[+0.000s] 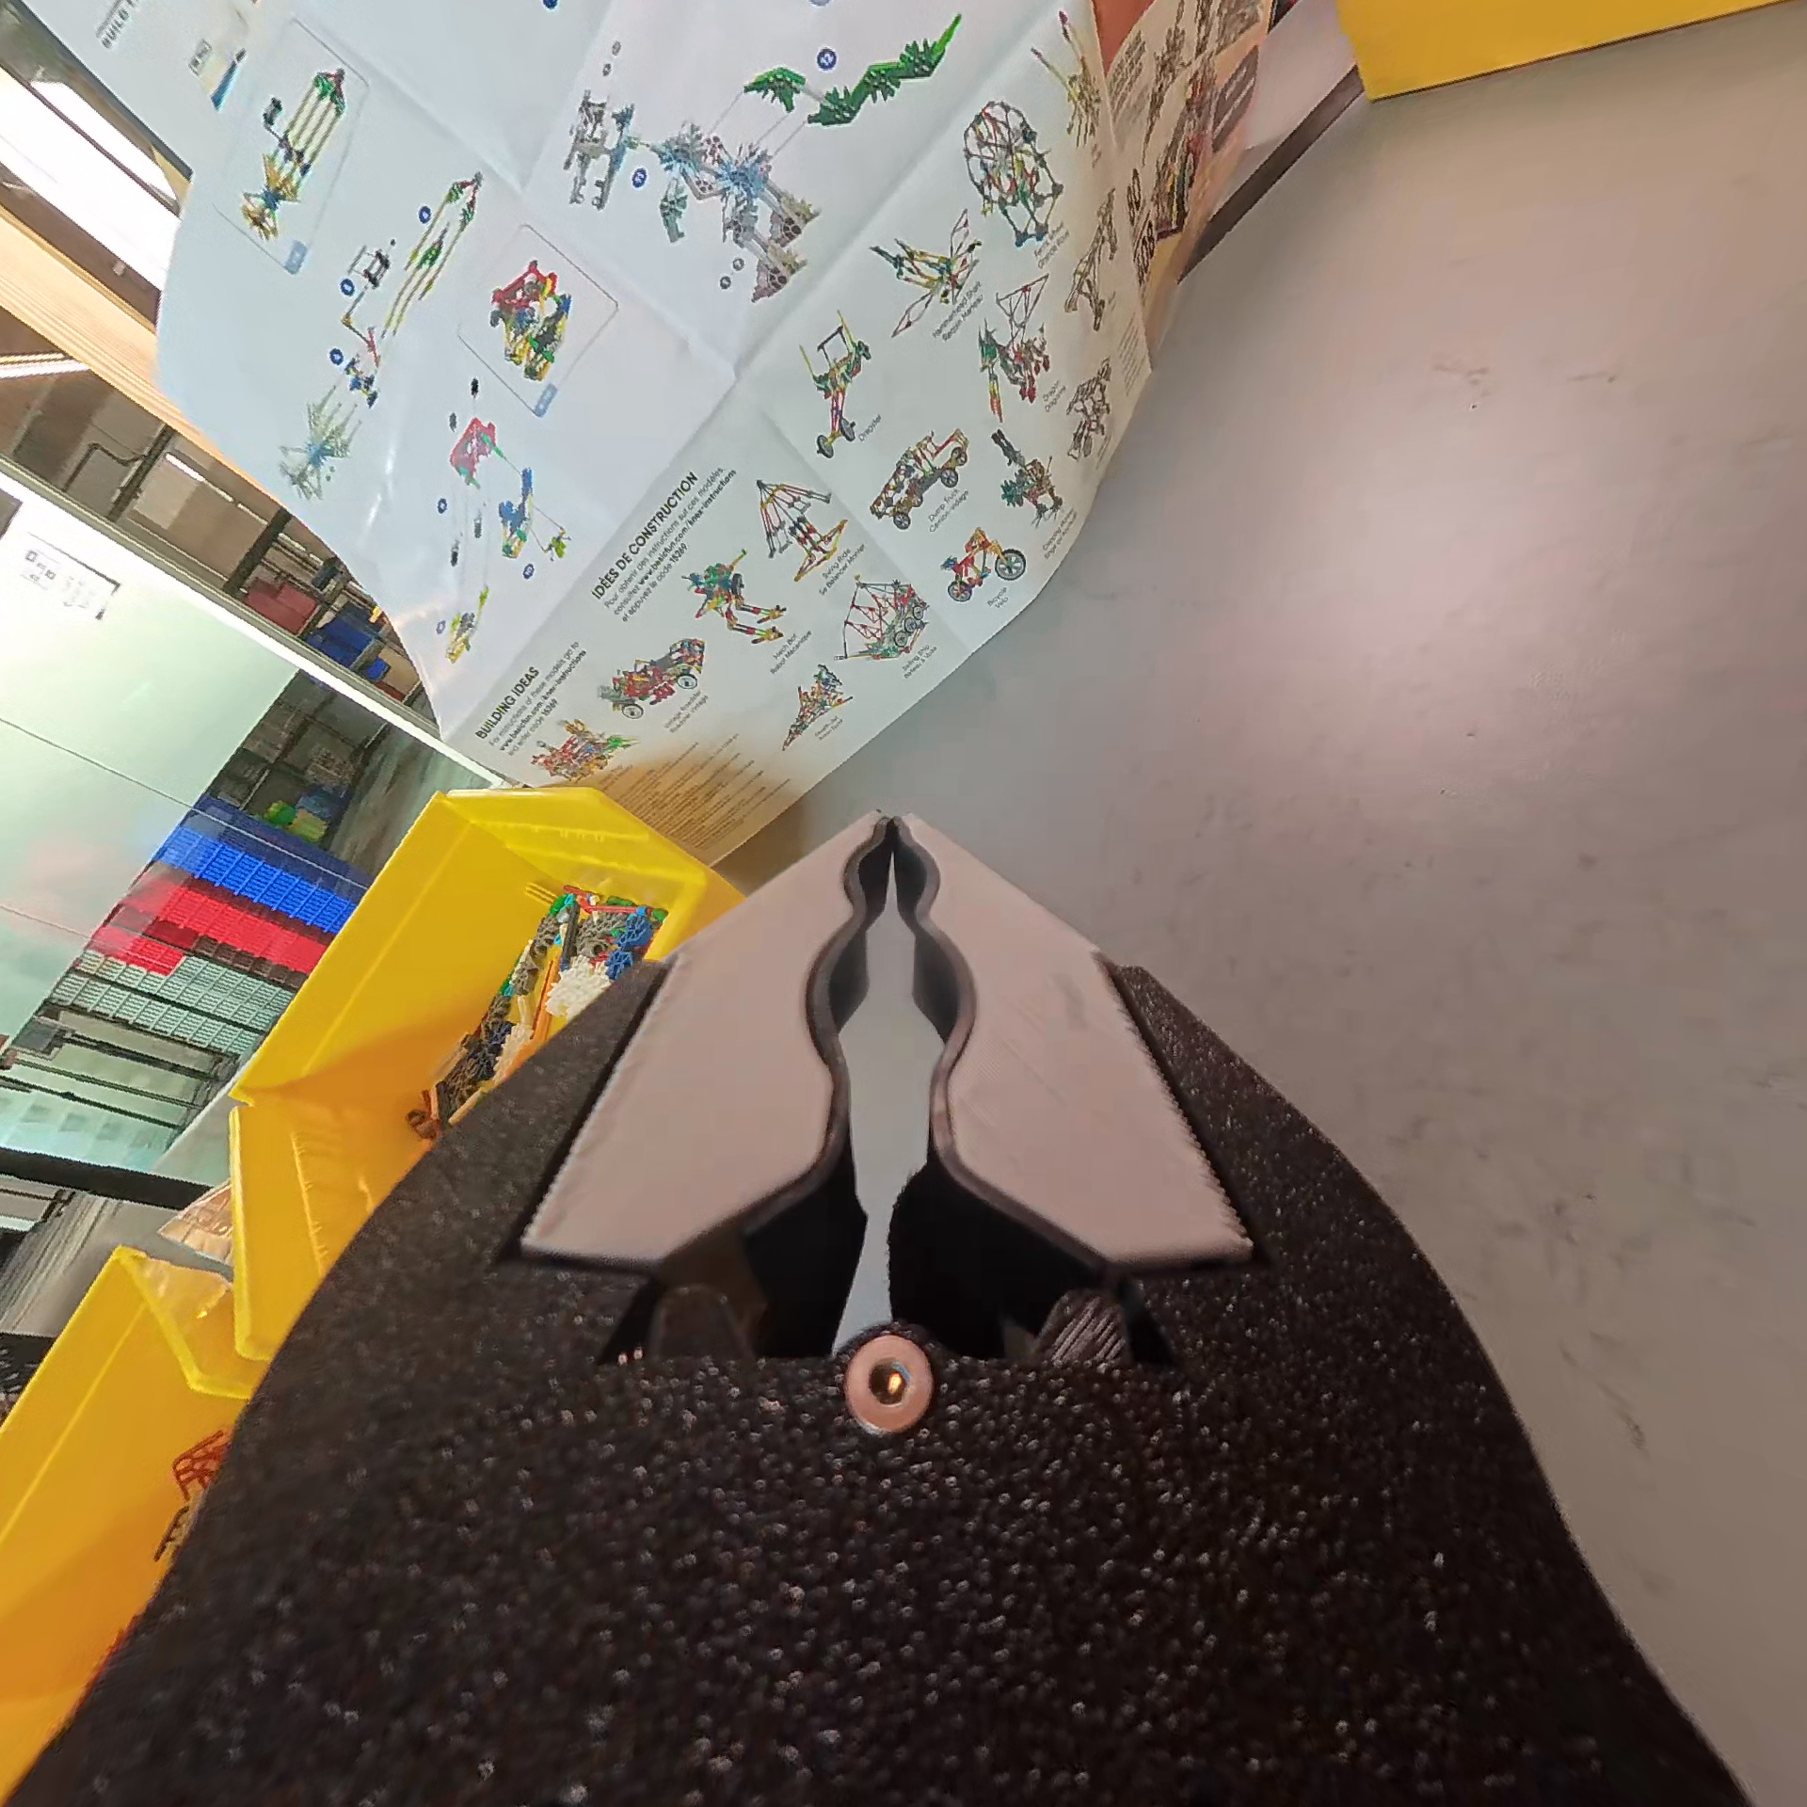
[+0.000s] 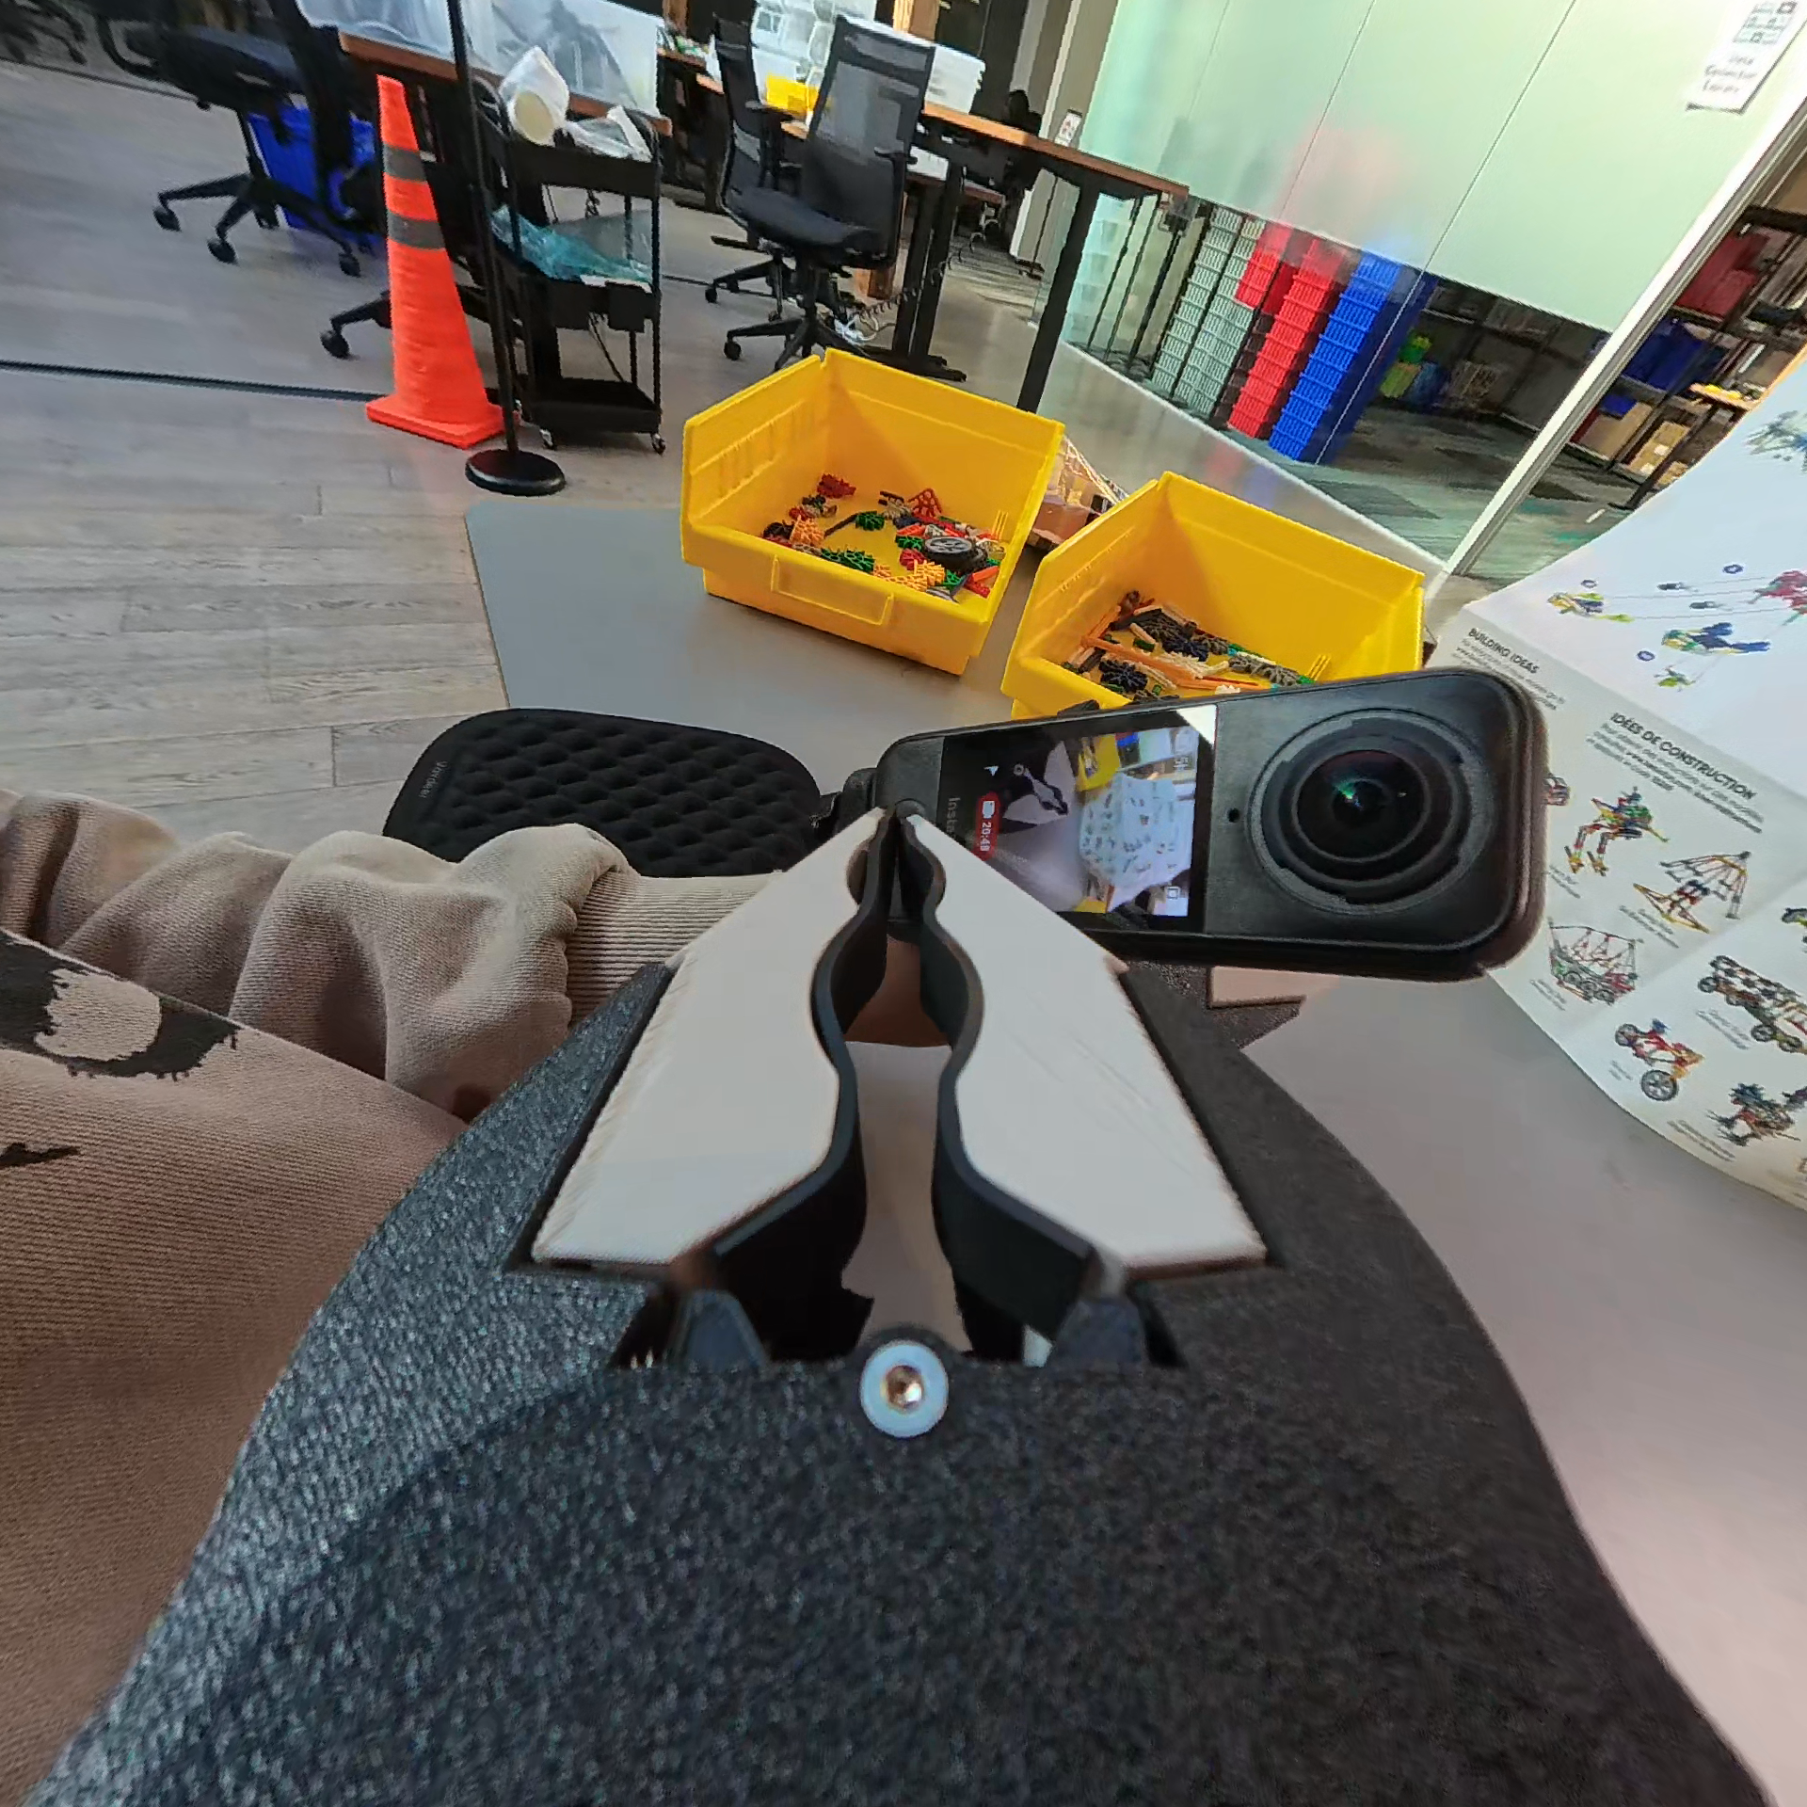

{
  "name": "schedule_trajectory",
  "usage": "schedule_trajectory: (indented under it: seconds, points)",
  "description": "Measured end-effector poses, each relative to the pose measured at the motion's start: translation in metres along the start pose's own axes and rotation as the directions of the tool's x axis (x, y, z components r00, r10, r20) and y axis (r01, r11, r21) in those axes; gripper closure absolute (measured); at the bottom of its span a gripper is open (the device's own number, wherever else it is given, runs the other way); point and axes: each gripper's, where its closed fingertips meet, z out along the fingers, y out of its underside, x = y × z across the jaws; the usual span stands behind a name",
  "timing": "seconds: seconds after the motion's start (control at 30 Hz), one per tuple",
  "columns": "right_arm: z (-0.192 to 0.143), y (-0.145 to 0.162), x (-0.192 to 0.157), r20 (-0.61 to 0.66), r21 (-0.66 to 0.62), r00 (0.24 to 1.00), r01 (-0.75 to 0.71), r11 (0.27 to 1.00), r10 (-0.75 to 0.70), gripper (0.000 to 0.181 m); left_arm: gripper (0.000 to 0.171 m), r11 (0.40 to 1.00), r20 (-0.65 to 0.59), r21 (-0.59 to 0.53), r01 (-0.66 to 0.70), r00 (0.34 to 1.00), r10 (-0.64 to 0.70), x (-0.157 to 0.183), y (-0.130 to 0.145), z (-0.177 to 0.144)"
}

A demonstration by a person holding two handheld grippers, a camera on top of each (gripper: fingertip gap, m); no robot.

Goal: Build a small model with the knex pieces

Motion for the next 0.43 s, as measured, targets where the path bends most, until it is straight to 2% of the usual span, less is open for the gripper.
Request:
schedule_trajectory:
  seconds: [0.13,0.23,0.3,0.37,0.43]
  points:
    - [-0.002,0.002,0.0,-0.02,-0.028,1.0,0.01,1.0,-0.011,0.181,0.171,0.999,0.018,-0.01,-0.037,0.999,0.037,-0.002,0.0,-0.001]
    - [-0.001,0.016,0.0,-0.086,-0.215,0.98,0.155,0.964,-0.177,0.181,0.171,0.995,0.03,-0.009,-0.097,0.995,0.097,0.002,0.006,0.004]
    - [0.003,0.019,0.003,-0.123,-0.263,0.961,0.208,0.942,-0.247,0.181,0.171,0.996,0.007,-0.042,-0.084,0.996,0.084,0.005,0.016,0.007]
    - [0.006,0.019,0.004,-0.128,-0.24,0.958,0.221,0.945,-0.256,0.181,0.171,0.996,0.008,-0.068,-0.057,0.998,0.058,0.002,0.023,0.009]
    - [0.005,0.014,0.003,-0.108,-0.144,0.974,0.183,0.972,-0.2,0.181,0.171,0.997,-0.015,-0.076,-0.027,1.0,0.026,0.003,0.024,0.006]
